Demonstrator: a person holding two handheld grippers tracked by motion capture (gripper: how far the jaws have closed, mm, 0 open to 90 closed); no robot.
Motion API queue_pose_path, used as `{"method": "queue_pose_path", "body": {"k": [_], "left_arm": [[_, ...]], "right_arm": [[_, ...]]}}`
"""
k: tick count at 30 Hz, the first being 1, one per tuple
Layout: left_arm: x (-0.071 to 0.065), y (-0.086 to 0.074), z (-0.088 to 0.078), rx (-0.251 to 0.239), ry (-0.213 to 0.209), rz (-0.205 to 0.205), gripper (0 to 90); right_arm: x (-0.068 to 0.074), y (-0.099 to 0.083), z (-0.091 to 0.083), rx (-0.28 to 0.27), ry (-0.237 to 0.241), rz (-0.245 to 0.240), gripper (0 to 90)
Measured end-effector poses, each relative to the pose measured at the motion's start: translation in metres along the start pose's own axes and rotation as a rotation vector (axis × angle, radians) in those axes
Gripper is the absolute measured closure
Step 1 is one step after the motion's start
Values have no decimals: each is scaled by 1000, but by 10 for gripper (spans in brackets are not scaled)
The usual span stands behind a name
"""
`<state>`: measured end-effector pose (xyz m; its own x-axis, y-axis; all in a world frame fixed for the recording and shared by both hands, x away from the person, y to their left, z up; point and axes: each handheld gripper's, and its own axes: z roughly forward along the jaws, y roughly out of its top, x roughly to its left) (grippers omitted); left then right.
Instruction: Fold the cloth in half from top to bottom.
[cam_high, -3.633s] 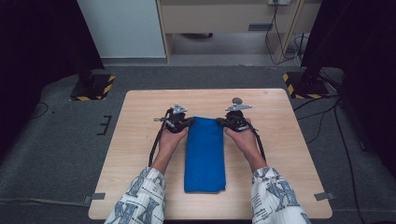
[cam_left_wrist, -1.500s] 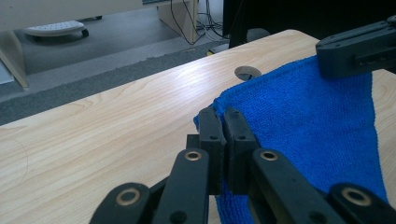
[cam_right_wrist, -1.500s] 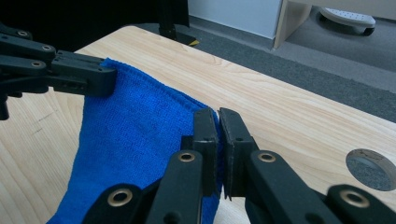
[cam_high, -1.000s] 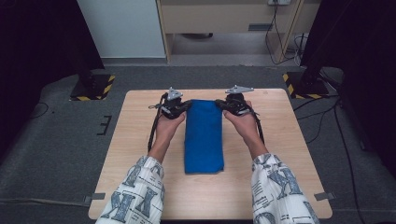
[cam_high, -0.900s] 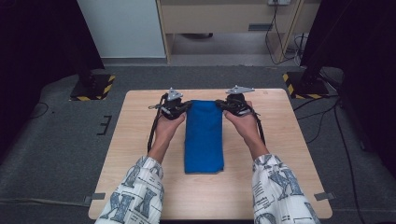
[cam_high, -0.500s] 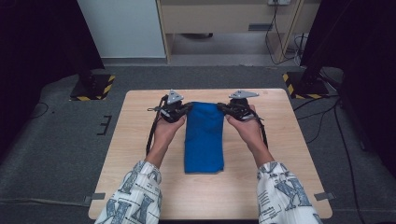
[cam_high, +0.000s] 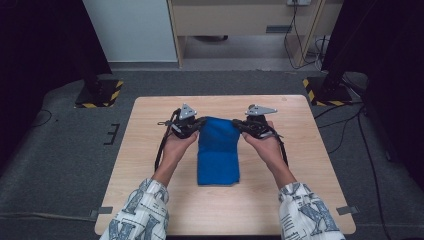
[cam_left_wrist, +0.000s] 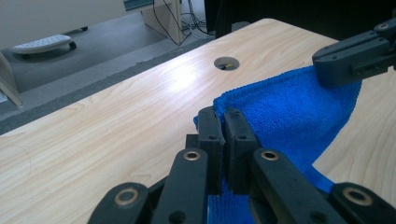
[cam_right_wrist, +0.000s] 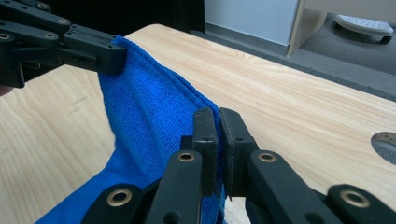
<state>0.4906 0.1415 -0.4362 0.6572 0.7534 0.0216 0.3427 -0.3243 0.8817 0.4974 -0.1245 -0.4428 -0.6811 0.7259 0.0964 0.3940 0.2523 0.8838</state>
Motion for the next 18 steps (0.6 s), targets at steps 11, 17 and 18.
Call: {"method": "queue_pose_path", "body": {"k": [11, 17, 18], "left_arm": [[-6, -12, -11, -7, -17, 4, 869], [-10, -21, -12, 3, -26, 7, 866], [-10, -22, -13, 6, -27, 10, 866]], "right_arm": [[10, -4, -8, 12, 17, -20, 860], [16, -14, -10, 23, 32, -31, 857], [16, -15, -10, 22, 33, -31, 857]]}}
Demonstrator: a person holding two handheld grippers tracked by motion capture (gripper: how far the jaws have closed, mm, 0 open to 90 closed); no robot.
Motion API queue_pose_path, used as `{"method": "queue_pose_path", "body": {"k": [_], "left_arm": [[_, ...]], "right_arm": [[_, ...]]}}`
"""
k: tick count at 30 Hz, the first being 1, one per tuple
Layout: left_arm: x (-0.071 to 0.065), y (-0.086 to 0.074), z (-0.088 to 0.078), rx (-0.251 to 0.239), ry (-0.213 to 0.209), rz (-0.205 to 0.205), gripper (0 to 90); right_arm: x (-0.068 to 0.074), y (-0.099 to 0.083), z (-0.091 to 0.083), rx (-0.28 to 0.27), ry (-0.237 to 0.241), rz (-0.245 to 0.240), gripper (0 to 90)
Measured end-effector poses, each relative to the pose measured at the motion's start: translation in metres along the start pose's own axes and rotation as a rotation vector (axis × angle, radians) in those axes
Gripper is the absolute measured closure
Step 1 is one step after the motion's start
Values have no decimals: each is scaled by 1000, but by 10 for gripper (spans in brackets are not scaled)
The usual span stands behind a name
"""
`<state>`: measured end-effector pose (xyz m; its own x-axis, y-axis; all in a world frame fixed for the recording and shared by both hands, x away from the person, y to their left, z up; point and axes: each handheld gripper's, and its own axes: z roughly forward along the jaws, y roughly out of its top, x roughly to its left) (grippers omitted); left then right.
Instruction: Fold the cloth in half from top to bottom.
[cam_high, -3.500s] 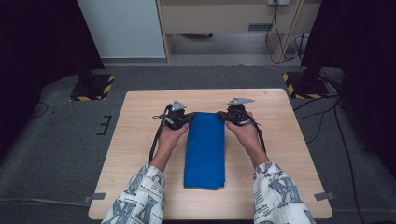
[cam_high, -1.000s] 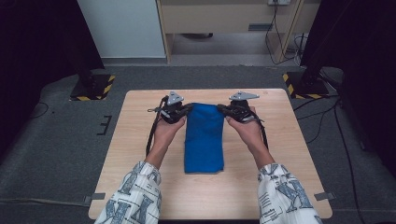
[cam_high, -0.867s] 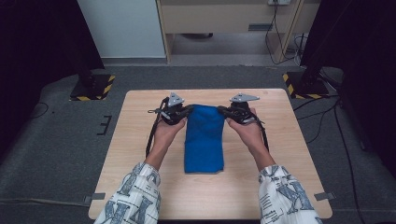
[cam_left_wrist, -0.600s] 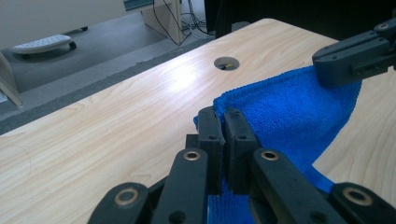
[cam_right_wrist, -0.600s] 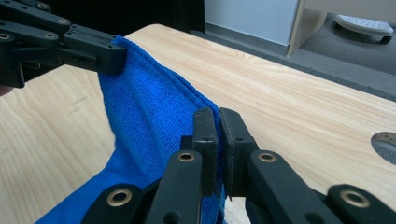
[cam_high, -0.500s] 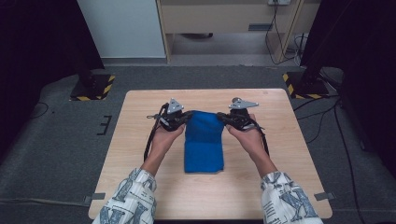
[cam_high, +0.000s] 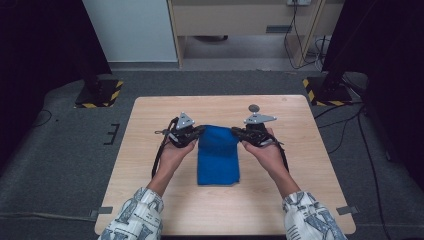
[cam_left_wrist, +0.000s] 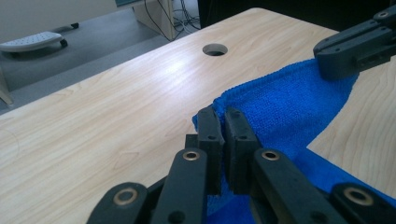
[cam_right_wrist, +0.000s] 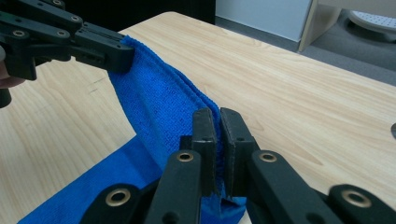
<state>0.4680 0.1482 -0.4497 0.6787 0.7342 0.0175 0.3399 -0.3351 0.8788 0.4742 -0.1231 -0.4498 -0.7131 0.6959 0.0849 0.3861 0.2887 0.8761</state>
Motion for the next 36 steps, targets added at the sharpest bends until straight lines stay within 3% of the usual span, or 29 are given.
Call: {"method": "queue_pose_path", "body": {"k": [7, 15, 25, 32, 36], "left_arm": [[-4, -11, -3, -2, -18, -16, 865], [-11, -23, -9, -22, -35, -63, 864], [-24, -42, -15, -26, -12, -110, 856], [-33, -51, -20, -20, -3, -116, 829], [-37, -53, -21, -28, -2, -108, 758]], "right_arm": [[2, -8, -1, 3, 11, 3, 857], [7, -16, -3, 6, 23, -2, 857], [14, -29, -1, 22, 48, -6, 856], [20, -38, -3, 30, 63, -15, 856], [20, -40, -3, 37, 66, -18, 856]]}}
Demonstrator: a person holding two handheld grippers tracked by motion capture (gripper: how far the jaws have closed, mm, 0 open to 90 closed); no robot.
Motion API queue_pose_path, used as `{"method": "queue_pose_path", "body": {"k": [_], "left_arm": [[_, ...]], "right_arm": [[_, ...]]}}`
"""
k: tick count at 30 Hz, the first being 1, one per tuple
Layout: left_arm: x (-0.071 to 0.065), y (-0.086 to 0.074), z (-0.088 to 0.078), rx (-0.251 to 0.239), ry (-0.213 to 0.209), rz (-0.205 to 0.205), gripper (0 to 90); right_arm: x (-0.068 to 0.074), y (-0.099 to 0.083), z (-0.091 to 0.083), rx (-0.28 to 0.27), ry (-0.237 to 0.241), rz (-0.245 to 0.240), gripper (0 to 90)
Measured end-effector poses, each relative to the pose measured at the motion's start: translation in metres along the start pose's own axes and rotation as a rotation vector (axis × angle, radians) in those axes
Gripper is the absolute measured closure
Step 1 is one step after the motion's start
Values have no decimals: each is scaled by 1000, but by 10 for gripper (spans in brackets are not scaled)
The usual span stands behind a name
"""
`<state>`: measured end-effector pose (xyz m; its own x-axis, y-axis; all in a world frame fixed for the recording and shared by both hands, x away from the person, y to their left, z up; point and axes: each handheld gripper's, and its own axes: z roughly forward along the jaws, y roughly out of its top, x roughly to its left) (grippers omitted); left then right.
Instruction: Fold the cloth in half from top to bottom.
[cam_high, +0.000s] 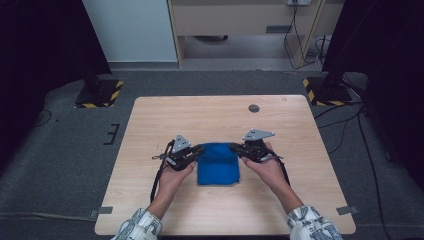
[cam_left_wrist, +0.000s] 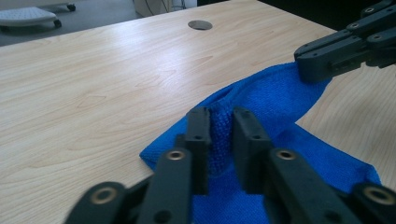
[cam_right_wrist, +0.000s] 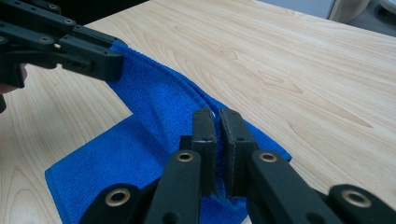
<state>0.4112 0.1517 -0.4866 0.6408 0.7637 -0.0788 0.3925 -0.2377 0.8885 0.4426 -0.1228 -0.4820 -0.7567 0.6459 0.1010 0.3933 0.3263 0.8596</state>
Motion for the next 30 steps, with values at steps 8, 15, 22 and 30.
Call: {"method": "queue_pose_path", "body": {"k": [8, 15, 22, 30], "left_arm": [[-5, -1, 0, -12, 6, -28, 359], [5, 2, -6, -30, 8, -87, 228], [18, 1, -9, -16, 11, -131, 149], [25, -2, -11, -4, 17, -136, 127]], "right_arm": [[2, -1, 4, 15, 7, -2, 856], [6, -3, 8, 27, 19, -3, 856], [6, -4, 9, 34, 24, -5, 856], [7, -10, 9, 38, 30, 3, 855]]}}
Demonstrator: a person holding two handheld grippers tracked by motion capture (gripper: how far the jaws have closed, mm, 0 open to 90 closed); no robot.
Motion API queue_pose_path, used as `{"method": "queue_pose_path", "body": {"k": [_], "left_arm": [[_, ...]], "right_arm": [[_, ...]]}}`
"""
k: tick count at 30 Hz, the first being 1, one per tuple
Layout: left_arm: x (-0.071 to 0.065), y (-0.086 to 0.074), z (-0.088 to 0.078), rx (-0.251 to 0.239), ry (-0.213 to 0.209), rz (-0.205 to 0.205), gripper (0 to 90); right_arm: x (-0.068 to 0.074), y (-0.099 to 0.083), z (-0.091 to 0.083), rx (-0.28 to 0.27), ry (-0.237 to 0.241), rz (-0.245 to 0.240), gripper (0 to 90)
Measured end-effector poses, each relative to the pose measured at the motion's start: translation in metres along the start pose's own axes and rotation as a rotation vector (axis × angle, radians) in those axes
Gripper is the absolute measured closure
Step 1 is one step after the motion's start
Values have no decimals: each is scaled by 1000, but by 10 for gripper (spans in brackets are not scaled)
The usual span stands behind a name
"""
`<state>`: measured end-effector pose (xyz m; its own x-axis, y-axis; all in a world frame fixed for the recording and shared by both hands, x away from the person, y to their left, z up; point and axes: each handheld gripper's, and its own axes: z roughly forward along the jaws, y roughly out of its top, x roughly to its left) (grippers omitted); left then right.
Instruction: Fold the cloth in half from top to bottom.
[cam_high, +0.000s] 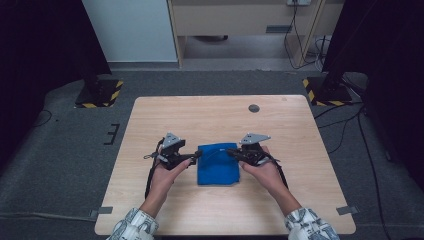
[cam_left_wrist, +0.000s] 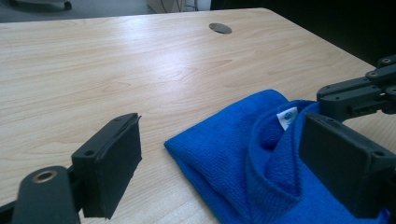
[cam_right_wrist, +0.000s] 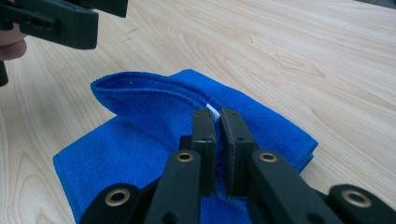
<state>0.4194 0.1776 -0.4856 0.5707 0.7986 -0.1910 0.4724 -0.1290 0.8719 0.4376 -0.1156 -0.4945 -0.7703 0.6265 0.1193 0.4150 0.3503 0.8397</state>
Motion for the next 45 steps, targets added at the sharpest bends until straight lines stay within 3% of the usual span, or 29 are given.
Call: {"method": "queue_pose_path", "body": {"k": [8, 21, 33, 45], "left_arm": [[7, -2, -1, 4, 18, -13, 127], [16, -6, 1, 22, 44, -35, 127], [16, -12, 6, 53, 58, -22, 128], [13, -15, 10, 77, 60, -7, 128]], "right_arm": [[3, -4, -8, -10, 6, -3, 855], [19, -7, -17, -12, 14, -49, 850], [24, -17, -22, -14, 27, -49, 836], [28, -33, -22, 38, 42, -56, 723]]}}
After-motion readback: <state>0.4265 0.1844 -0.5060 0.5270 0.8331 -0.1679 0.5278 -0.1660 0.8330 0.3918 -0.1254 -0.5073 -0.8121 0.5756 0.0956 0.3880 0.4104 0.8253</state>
